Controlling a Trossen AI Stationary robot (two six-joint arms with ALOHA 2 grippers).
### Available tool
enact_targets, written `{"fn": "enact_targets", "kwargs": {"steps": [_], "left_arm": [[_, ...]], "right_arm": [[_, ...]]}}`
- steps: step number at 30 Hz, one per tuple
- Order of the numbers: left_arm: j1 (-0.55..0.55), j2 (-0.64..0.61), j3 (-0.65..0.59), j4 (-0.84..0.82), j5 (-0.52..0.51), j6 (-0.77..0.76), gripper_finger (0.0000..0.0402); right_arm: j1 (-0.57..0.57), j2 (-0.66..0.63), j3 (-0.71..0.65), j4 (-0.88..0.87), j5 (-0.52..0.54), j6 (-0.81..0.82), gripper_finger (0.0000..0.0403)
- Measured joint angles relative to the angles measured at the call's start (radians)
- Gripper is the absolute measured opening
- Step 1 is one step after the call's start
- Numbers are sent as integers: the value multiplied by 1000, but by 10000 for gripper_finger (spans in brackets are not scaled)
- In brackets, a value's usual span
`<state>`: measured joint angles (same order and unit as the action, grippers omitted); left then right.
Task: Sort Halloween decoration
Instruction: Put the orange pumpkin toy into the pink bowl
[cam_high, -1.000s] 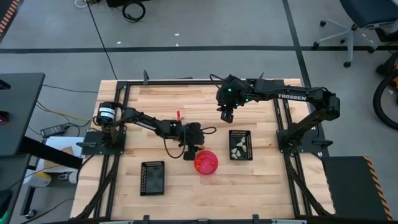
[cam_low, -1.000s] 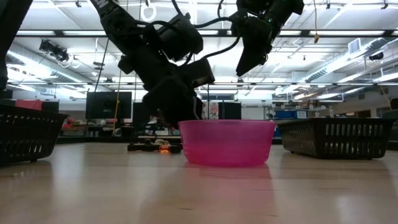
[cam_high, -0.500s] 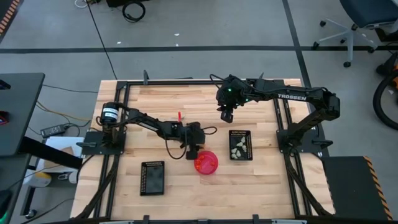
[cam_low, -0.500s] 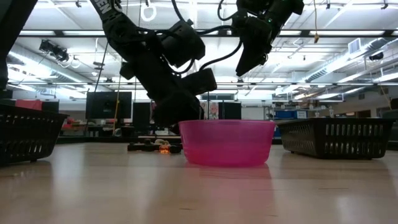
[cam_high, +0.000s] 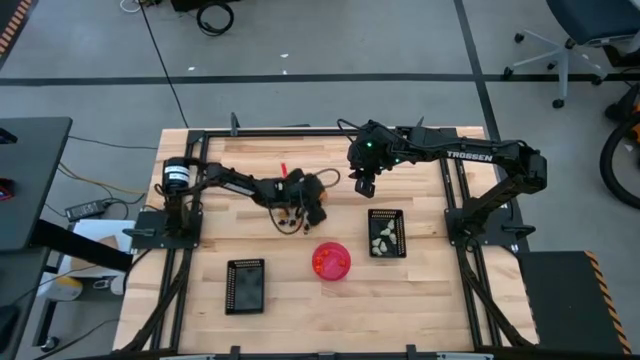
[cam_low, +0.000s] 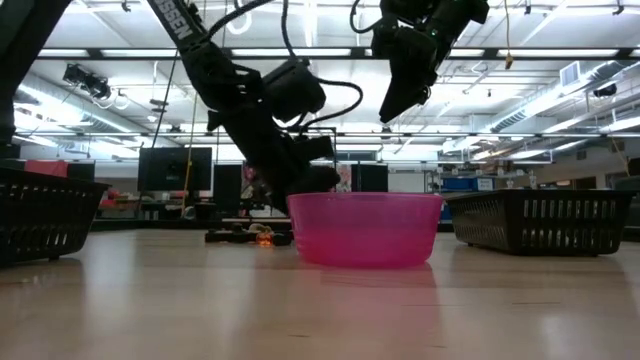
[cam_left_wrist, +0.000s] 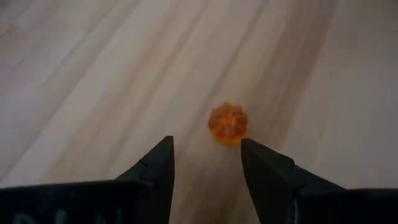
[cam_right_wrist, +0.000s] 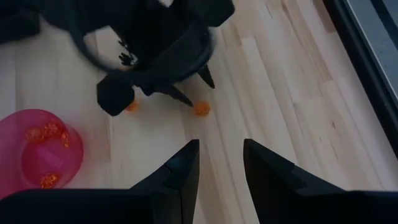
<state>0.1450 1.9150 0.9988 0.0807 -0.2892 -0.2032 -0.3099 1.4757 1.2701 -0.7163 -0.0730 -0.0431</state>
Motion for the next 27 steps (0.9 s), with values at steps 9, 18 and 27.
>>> {"fn": "enact_targets", "kwargs": {"steps": [9, 18, 27], "left_arm": [[-2, -196, 0, -100, 49, -65, 144], [-138, -362, 0, -167, -62, -125, 115], [-222, -452, 0, -159, -71, -253, 114]], "right_arm": [[-97, 0, -129, 312, -249, -87, 129], [-130, 78, -398, 846, -366, -144, 129], [-186, 365, -405, 1081, -681, -136, 132]]}}
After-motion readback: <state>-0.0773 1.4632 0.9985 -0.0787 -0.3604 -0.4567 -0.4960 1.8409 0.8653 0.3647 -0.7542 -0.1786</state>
